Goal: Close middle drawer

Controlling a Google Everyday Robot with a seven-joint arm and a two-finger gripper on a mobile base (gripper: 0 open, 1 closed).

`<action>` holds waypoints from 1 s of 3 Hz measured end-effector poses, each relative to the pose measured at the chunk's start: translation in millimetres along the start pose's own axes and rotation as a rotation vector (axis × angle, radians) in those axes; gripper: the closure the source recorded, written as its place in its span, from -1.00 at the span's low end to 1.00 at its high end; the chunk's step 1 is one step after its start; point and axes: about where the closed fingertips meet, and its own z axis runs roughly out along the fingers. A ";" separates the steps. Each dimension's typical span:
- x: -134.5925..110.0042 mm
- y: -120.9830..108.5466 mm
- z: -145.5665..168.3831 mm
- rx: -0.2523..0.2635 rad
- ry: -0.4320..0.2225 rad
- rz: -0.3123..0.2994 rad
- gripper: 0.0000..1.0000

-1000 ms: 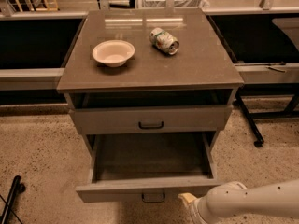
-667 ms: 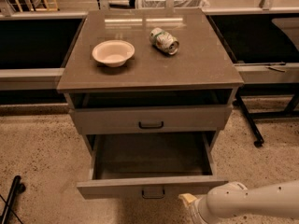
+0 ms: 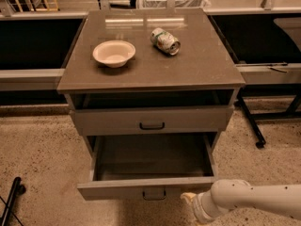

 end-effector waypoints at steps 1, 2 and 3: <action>10.9 -34.5 -17.5 0.082 -0.036 0.015 -0.16; 16.1 -58.1 -32.6 0.141 -0.028 0.025 0.31; 21.4 -77.7 -37.1 0.173 -0.003 0.059 0.24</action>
Offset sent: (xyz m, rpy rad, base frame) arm 0.0913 -0.0289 0.0469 0.0529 -0.1739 -0.1290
